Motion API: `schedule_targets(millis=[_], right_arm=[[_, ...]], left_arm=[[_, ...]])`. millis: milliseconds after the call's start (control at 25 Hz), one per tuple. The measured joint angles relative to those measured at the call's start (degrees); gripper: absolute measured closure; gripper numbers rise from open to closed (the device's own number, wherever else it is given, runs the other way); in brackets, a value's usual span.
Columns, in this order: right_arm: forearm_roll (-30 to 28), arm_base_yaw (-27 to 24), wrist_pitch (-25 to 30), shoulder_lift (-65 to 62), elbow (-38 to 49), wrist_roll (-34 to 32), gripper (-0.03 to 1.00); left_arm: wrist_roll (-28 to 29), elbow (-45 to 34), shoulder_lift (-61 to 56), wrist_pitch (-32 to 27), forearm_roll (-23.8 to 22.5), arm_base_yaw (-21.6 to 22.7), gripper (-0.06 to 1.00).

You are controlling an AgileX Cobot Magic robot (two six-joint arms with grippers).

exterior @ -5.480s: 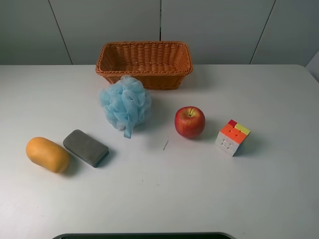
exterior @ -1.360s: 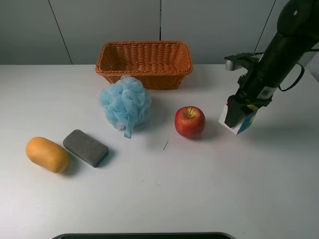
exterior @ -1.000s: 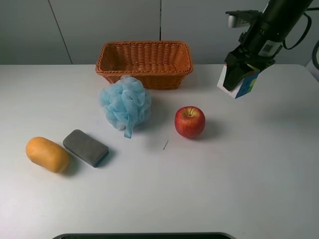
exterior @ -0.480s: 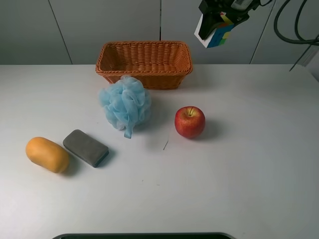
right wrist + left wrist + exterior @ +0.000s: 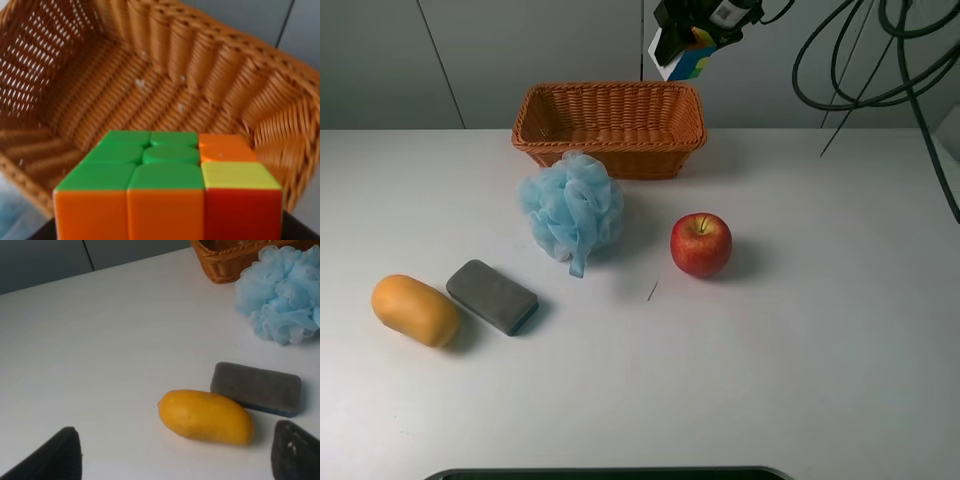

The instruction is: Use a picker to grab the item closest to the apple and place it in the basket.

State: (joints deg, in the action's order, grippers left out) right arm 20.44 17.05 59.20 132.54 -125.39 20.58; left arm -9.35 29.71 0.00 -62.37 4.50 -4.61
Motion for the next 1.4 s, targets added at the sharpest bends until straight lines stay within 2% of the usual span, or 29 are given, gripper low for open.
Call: schedule_targets(millis=[440, 1040, 1080, 1160, 1200, 1400], right_arm=[[2.85, 0.81, -14.94, 7.92, 0.00, 1.65, 0.52], [6.96, 0.81, -15.59, 11.15, 0.00, 2.85, 0.52], [7.52, 0.81, -15.59, 11.15, 0.00, 2.95, 0.50], [9.20, 0.81, -15.59, 11.15, 0.00, 3.56, 0.34], [9.44, 0.84, -15.59, 11.15, 0.00, 3.84, 0.30], [10.19, 0.93, -15.24, 11.15, 0.00, 4.15, 0.27]], left_arm=[[0.00, 0.00, 0.00, 0.00, 0.00, 0.00, 0.22], [0.22, 0.00, 0.00, -0.24, 0.00, 0.00, 0.22], [0.22, 0.00, 0.00, -0.24, 0.00, 0.00, 0.22], [0.11, 0.00, 0.00, -0.24, 0.00, 0.00, 0.22], [0.11, 0.00, 0.00, -0.24, 0.00, 0.00, 0.22], [0.11, 0.00, 0.00, -0.24, 0.00, 0.00, 0.22]])
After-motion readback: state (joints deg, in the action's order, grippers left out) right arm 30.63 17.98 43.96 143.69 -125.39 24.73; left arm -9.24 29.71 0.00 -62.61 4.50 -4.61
